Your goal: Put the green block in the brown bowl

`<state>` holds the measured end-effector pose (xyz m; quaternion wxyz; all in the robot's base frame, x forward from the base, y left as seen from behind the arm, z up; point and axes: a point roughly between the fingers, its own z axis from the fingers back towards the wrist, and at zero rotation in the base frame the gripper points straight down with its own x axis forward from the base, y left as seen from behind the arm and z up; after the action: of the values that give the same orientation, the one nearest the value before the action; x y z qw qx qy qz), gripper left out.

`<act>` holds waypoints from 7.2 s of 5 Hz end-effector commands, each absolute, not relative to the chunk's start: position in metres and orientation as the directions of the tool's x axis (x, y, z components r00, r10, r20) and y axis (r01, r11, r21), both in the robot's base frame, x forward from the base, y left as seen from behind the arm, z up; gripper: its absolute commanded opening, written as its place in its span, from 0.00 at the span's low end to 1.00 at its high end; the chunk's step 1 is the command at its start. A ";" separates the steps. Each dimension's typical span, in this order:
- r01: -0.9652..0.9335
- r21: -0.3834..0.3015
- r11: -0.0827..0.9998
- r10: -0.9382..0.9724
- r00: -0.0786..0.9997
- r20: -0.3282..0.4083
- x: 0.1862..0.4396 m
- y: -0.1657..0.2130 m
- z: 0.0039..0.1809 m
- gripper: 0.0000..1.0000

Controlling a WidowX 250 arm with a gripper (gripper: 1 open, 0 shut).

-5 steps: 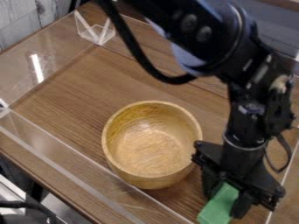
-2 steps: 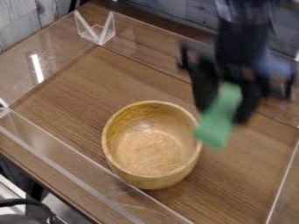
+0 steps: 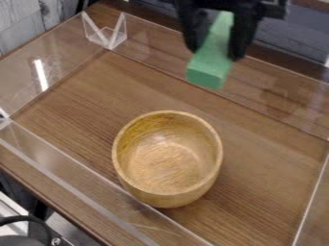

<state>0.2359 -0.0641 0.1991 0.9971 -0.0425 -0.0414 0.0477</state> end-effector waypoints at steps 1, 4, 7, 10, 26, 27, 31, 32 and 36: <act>-0.062 -0.098 0.993 0.077 0.986 0.150 0.248 -0.079 0.206 0.00; 0.049 -0.090 0.995 -0.033 0.984 0.175 0.238 -0.119 0.175 0.00; 0.044 -0.082 0.996 -0.027 0.980 0.198 0.219 -0.099 0.171 0.00; 0.050 -0.082 0.995 -0.031 0.977 0.213 0.219 -0.089 0.165 0.00; -0.022 -0.094 0.995 0.038 0.984 0.176 0.192 -0.053 0.166 0.00; -0.019 -0.096 0.995 0.035 0.984 0.175 0.191 -0.055 0.168 0.00; -0.012 -0.107 0.994 0.031 0.984 0.176 0.187 -0.060 0.169 0.00; -0.012 -0.107 0.994 0.031 0.984 0.176 0.187 -0.060 0.163 0.00; -0.010 -0.113 0.994 0.030 0.984 0.174 0.190 -0.057 0.139 0.00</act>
<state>0.1863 -0.0570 0.1335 0.9957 -0.0532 -0.0753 0.0070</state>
